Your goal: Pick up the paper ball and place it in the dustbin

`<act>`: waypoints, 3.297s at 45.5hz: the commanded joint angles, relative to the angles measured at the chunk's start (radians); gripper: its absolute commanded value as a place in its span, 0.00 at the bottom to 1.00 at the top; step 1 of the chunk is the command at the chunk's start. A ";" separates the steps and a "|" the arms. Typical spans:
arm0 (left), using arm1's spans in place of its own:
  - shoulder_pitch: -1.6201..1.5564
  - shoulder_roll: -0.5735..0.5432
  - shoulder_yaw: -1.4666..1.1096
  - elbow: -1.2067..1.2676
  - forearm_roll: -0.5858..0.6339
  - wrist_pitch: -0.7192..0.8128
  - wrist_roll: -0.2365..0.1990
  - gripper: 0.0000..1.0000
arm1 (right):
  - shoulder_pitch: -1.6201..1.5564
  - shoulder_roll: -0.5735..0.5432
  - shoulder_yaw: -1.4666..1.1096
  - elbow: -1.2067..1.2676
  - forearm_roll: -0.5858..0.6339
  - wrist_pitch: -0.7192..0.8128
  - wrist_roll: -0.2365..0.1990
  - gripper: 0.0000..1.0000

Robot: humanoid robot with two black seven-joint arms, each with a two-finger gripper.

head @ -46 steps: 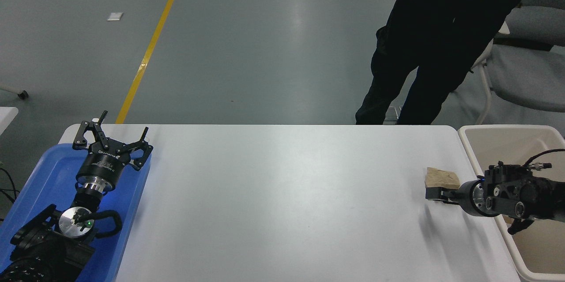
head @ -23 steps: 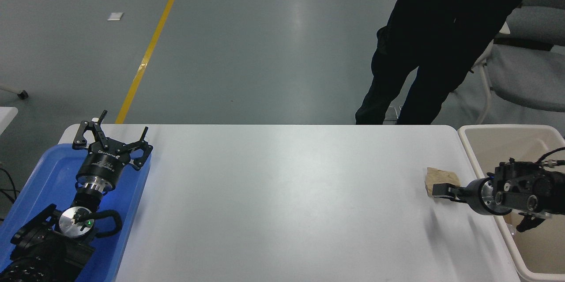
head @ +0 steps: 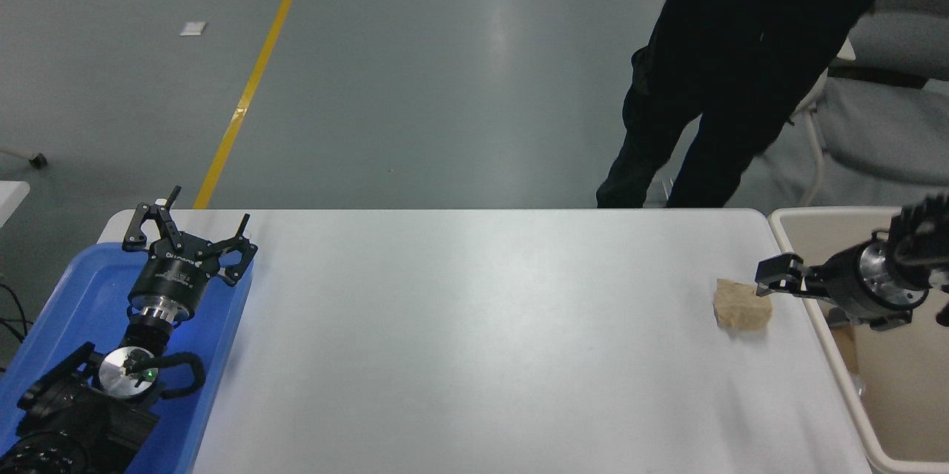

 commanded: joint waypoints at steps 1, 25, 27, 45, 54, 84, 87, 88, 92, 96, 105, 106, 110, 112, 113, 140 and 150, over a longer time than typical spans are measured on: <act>0.001 0.000 0.000 0.000 0.000 0.000 0.000 0.99 | 0.332 0.005 -0.088 0.048 0.044 0.333 0.000 1.00; 0.000 0.000 0.000 0.000 0.000 0.000 0.000 0.99 | 0.580 0.101 -0.217 0.060 0.186 0.355 -0.006 1.00; 0.000 0.000 0.000 0.000 0.000 0.000 0.000 0.99 | 0.578 0.105 -0.217 0.058 0.183 0.355 -0.006 1.00; 0.000 0.000 0.000 0.000 0.000 0.000 0.000 0.99 | 0.433 0.113 -0.201 0.037 0.173 0.190 -0.006 1.00; 0.000 0.000 0.000 0.000 0.000 0.000 0.000 0.99 | 0.189 0.147 -0.154 0.017 0.172 -0.054 -0.006 1.00; 0.000 0.000 -0.001 0.000 0.000 0.000 -0.002 0.99 | -0.417 0.298 -0.079 -0.284 0.169 -0.465 -0.006 0.98; 0.001 0.000 -0.001 0.000 0.000 0.000 -0.002 0.99 | -0.462 0.298 -0.069 -0.313 0.169 -0.501 -0.006 0.98; 0.001 0.000 -0.001 0.000 0.000 0.000 -0.002 0.99 | -0.476 0.300 -0.068 -0.325 0.169 -0.508 -0.006 0.98; 0.001 0.000 -0.001 0.000 0.000 0.000 -0.002 0.99 | -0.522 0.300 -0.036 -0.359 0.169 -0.532 -0.006 0.98; 0.001 0.000 -0.001 0.000 0.000 0.000 -0.002 0.99 | -0.562 0.298 0.027 -0.386 0.167 -0.547 -0.006 0.98; 0.001 0.000 -0.003 0.000 0.000 0.000 -0.002 0.99 | -0.694 0.297 0.122 -0.524 0.147 -0.551 -0.004 0.98; 0.001 0.000 -0.003 0.000 0.000 0.000 -0.002 0.99 | -0.703 0.297 0.133 -0.535 0.147 -0.551 -0.003 0.98; 0.001 0.000 -0.003 0.000 0.000 0.000 -0.002 0.99 | -0.737 0.295 0.147 -0.575 0.144 -0.551 -0.004 0.97; 0.000 0.000 -0.003 0.000 0.000 0.000 -0.002 0.99 | -0.753 0.298 0.149 -0.607 0.137 -0.551 -0.004 0.97; 0.000 0.000 -0.003 0.000 0.000 0.000 -0.002 0.99 | -0.763 0.298 0.149 -0.623 0.134 -0.551 -0.004 0.97; 0.001 -0.001 -0.003 0.000 0.000 0.000 -0.002 0.99 | -0.835 0.331 0.193 -0.744 0.098 -0.551 -0.006 0.95; 0.000 0.000 -0.003 0.000 0.000 0.000 -0.002 0.99 | -0.905 0.366 0.193 -0.840 0.098 -0.551 -0.006 0.94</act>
